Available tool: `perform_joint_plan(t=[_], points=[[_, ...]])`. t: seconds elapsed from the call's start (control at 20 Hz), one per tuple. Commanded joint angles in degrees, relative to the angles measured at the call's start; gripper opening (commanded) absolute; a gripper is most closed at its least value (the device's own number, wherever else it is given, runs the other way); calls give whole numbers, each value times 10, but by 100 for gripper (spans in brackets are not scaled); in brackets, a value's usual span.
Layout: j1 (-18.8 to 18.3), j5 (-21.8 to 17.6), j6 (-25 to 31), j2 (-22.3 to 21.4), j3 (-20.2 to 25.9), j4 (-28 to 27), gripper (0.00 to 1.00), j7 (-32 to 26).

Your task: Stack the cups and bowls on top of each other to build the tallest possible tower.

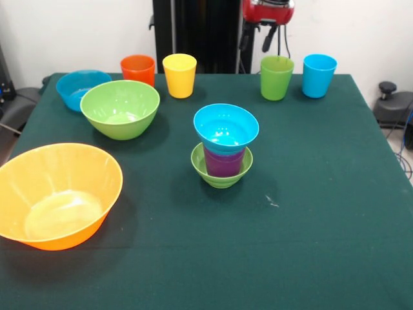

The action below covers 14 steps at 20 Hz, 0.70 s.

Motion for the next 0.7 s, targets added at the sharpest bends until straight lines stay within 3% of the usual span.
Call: perform_joint_plan(t=[0.05, 0.4, 0.7], points=[[-26, -7, -46, 61, 55, -45, 100, 46], [-41, -10, -66, 87, 73, -56, 100, 41], [-46, 11, -51, 49, 96, -21, 100, 55]])
